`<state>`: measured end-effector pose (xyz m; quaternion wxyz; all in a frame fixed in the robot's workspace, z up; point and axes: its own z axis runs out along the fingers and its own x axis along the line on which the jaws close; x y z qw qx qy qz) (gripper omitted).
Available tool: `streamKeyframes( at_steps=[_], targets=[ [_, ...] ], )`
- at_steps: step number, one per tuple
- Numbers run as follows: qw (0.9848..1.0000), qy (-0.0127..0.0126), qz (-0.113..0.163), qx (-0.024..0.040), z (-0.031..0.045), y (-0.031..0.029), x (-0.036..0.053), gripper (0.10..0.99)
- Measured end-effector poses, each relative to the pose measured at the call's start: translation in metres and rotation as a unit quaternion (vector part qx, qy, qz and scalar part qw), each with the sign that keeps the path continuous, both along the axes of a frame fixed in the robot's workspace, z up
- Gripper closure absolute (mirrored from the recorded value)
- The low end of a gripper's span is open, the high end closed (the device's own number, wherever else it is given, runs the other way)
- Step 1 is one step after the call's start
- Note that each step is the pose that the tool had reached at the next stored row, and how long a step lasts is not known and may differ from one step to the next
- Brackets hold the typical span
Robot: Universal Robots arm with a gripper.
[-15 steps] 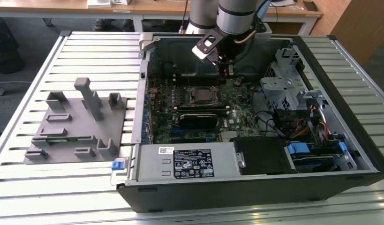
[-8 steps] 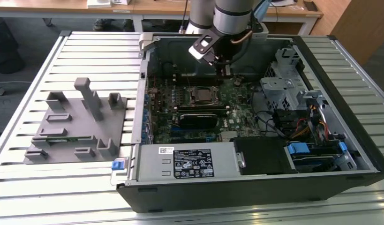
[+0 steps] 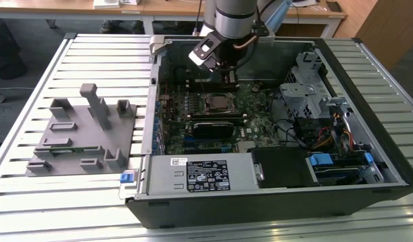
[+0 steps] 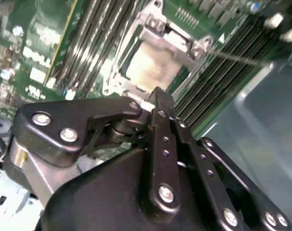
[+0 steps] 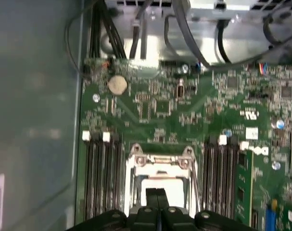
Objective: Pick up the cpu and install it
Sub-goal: 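Close the cpu cover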
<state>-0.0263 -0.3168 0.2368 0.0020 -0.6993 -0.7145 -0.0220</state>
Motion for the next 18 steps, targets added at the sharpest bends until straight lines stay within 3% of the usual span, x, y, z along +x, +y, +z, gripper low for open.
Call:
streamKeyframes(
  at_steps=[3, 8, 18],
  targets=[
    [1.0, -0.0001, 0.0, 0.0002, -0.0032, -0.0047, -0.0116, 0.98],
    [1.0, 0.0009, 0.0, -0.0007, -0.0076, -0.0051, -0.0226, 0.98],
    [1.0, 0.0018, 0.0, -0.0013, -0.0216, -0.005, -0.0291, 0.98]
  ],
)
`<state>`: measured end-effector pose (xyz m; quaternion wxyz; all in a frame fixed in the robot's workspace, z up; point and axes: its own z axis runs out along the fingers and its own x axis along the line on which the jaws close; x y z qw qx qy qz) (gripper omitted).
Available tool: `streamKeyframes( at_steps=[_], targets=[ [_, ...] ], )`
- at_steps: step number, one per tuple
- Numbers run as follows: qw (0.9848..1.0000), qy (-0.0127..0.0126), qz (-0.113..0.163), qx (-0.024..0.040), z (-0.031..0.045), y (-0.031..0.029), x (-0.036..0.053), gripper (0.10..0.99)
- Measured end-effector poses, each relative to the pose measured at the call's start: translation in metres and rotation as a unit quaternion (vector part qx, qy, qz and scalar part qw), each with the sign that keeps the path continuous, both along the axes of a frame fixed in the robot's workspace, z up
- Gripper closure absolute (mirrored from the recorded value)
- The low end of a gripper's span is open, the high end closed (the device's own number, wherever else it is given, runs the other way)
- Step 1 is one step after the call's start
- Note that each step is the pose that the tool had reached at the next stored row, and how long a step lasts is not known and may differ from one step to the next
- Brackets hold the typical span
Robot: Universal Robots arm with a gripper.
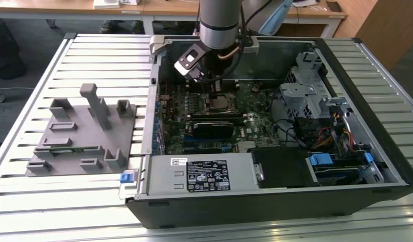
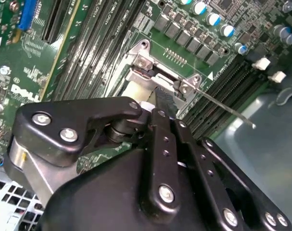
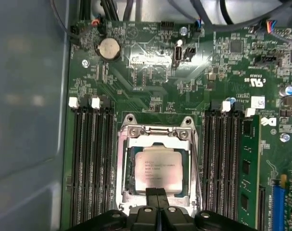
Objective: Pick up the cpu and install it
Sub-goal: 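Close the cpu cover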
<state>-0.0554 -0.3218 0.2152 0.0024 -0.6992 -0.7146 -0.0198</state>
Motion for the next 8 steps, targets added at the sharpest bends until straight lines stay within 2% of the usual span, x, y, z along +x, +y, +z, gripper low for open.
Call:
streamKeyframes(
  at_steps=[8],
  targets=[
    [1.0, 0.0, 0.0, -0.0002, -0.0116, 0.0, -0.0021, 0.98]
  ],
)
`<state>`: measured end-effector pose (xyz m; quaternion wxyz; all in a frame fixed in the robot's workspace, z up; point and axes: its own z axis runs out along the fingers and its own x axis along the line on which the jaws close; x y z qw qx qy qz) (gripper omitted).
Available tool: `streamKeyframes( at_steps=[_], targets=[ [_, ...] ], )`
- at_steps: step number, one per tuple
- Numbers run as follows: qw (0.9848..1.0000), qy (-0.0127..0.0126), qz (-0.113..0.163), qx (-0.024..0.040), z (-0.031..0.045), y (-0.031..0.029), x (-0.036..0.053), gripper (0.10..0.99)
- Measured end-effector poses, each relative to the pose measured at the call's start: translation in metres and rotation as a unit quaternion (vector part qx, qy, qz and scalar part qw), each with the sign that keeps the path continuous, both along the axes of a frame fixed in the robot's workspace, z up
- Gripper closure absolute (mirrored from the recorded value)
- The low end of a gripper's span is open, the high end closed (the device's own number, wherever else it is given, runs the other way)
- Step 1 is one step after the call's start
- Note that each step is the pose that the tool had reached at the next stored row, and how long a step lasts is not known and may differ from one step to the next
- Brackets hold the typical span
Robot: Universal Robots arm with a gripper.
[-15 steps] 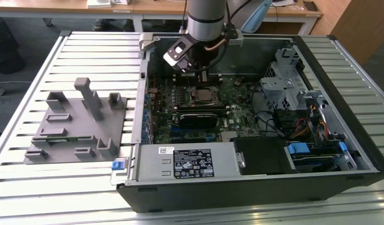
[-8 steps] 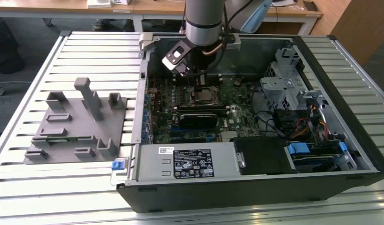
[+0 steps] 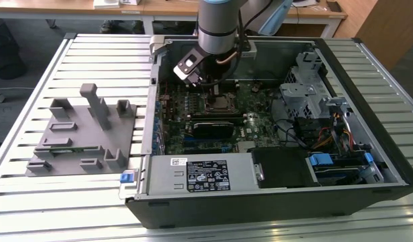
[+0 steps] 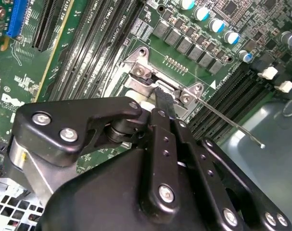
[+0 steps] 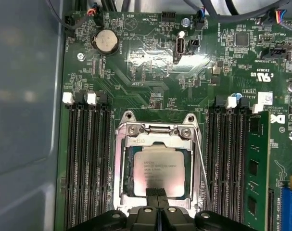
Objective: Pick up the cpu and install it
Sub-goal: 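Close the cpu cover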
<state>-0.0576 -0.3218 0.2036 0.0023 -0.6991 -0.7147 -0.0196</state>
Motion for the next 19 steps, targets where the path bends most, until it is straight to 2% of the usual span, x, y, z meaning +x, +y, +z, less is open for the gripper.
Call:
streamKeyframes(
  at_steps=[5, 10, 13, 19],
  targets=[
    [1.0, 0.0001, 0.0, -0.0001, -0.0024, 0.0, 0.0014, 0.98],
    [1.0, 0.0001, 0.0, -0.0001, -0.0037, 0.0, 0.0116, 0.98],
    [1.0, 0.0, 0.0, -0.0001, -0.0033, 0.0, 0.0139, 0.98],
    [1.0, 0.0003, 0.0, 0.0, 0.0107, 0.0, 0.0162, 0.98]
  ],
)
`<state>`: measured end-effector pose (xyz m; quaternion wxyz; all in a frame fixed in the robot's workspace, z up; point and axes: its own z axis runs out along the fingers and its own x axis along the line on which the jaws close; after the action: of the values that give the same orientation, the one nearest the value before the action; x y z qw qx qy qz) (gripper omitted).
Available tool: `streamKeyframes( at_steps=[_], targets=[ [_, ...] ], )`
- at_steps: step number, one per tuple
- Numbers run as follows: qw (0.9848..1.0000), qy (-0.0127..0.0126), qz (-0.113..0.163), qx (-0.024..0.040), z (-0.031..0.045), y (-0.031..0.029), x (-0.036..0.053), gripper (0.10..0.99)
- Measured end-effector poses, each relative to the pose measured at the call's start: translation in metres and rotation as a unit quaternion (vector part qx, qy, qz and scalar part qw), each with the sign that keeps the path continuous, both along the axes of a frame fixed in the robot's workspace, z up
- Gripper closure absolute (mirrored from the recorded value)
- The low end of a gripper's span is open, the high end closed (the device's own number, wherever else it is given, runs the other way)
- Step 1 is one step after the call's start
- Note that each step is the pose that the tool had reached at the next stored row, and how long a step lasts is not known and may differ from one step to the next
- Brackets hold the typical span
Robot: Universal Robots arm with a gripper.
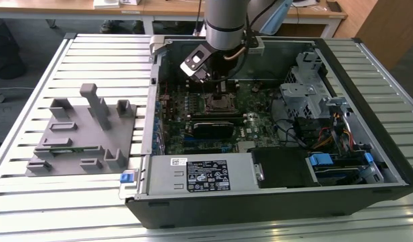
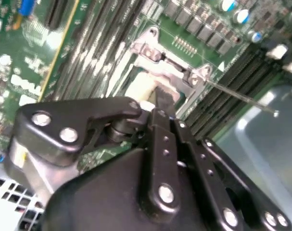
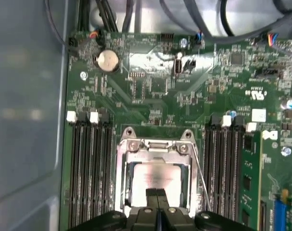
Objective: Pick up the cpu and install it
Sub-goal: 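Close the cpu cover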
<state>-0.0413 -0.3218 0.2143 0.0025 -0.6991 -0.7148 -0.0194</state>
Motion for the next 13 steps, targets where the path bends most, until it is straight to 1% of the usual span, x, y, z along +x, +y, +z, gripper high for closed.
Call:
streamKeyframes(
  at_steps=[4, 13],
  targets=[
    [1.0, 0.0001, 0.0, 0.0, 0.0, -0.0001, 0.007, 0.98],
    [1.0, 0.0, 0.0, -0.0002, 0.0, 0.0, 0.0079, 0.98]
  ],
)
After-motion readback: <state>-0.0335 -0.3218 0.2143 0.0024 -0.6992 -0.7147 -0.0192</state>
